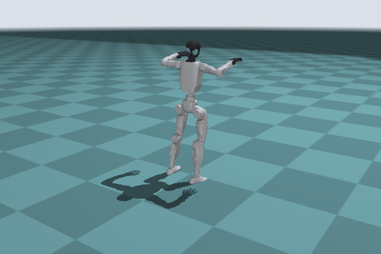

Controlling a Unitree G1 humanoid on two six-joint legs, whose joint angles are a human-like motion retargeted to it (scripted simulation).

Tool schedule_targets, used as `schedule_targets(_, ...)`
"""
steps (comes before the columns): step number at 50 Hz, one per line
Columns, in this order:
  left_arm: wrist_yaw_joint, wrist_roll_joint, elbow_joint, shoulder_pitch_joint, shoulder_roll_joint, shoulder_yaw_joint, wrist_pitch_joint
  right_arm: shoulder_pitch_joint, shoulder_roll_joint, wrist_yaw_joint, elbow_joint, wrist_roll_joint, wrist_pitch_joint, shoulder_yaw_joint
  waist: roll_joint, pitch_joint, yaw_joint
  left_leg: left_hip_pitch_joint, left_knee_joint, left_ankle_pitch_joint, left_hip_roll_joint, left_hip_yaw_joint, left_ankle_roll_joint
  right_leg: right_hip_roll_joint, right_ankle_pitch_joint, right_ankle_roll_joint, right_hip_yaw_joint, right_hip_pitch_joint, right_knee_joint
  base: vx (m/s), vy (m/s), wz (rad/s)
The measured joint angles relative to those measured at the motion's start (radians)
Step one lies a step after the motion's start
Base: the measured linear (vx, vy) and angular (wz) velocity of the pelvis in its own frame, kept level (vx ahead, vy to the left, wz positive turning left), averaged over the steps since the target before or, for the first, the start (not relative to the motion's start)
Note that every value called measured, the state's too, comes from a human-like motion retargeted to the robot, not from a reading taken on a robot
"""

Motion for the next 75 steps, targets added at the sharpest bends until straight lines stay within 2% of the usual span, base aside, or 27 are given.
schedule_targets(59, -0.004, 0.018, -0.024, -0.037, -0.034, -0.001, 0.016, -0.041, 0.047, 0.008, 0.007, -0.011, 0.015, 0.025, 0.011, 0.033, 0.003, 0.012, 0.006, -0.008, 0.000, -0.008, -0.001, -0.002, -0.013, -0.005, -0.007, 0.015, 0.010, 0.00, 0.00, 0.00)
schedule_targets(67, 0.103, 0.050, -0.035, -0.030, -0.107, 0.005, -0.001, -0.043, 0.033, -0.056, -0.016, -0.031, -0.019, 0.023, 0.004, 0.045, -0.008, -0.018, 0.033, -0.013, -0.001, -0.028, -0.002, -0.005, -0.031, -0.012, -0.023, 0.004, 0.022, 0.00, -0.01, 0.05)
schedule_targets(75, 0.191, 0.066, -0.149, -0.023, -0.295, -0.023, -0.020, -0.095, 0.005, -0.119, -0.128, -0.025, -0.061, 0.111, -0.021, 0.066, -0.023, -0.089, 0.092, -0.028, -0.001, -0.067, 0.008, -0.004, -0.026, -0.006, -0.058, -0.006, 0.003, -0.02, -0.03, 0.23)
